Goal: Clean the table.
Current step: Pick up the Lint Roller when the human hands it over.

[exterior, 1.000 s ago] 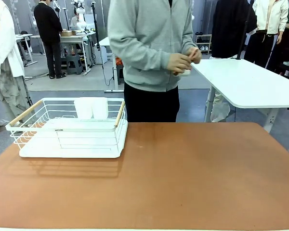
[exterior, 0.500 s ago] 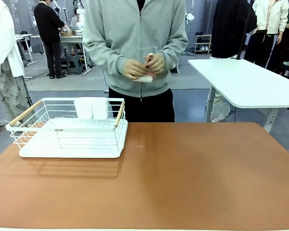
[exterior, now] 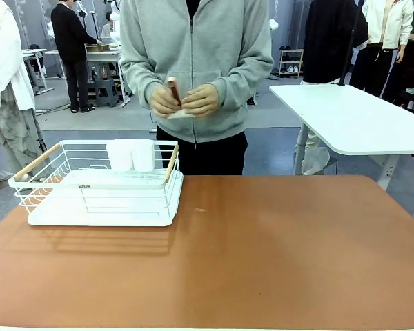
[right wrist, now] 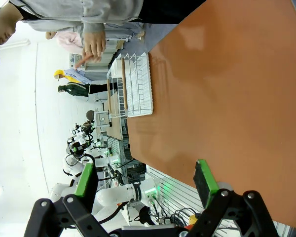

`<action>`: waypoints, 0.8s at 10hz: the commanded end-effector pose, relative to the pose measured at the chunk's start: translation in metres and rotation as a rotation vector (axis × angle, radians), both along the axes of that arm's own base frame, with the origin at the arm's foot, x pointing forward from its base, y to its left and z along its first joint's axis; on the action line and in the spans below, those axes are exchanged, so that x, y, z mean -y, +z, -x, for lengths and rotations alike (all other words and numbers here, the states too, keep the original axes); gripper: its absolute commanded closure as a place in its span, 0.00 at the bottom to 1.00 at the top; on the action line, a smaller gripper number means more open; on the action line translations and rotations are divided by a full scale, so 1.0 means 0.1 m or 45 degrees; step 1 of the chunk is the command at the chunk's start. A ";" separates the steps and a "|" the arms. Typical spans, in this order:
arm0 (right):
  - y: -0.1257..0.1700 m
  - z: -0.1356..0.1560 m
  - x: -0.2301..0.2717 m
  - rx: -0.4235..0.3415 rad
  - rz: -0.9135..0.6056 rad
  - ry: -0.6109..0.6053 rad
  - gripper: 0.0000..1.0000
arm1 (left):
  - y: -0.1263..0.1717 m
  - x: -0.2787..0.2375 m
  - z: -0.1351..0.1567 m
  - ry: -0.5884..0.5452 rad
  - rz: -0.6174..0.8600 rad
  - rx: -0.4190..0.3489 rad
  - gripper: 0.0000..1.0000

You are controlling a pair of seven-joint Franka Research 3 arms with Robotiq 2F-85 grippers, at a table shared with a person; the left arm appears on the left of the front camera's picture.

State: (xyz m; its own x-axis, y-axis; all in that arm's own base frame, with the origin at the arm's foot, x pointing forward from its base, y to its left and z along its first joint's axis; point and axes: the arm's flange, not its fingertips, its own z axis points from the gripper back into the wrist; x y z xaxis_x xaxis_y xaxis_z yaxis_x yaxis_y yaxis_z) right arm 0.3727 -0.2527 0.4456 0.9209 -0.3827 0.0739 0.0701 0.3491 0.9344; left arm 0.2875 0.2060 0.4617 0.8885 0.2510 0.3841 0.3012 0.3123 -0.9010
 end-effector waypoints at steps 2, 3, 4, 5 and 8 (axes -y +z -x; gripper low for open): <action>0.02 0.02 -0.01 0.018 -0.005 0.005 0.00 | 0.00 -0.02 0.00 -0.004 0.022 0.036 0.00; 0.02 0.02 -0.01 0.018 -0.005 0.005 0.00 | 0.00 -0.02 0.00 -0.004 0.022 0.036 0.00; 0.02 0.02 -0.01 0.018 -0.005 0.005 0.00 | 0.00 -0.02 0.00 -0.004 0.022 0.036 0.00; 0.02 0.02 -0.01 0.018 -0.005 0.005 0.00 | 0.00 -0.02 0.00 -0.004 0.022 0.036 0.00; 0.02 0.02 -0.01 0.018 -0.005 0.005 0.00 | 0.00 -0.02 0.00 -0.004 0.022 0.036 0.00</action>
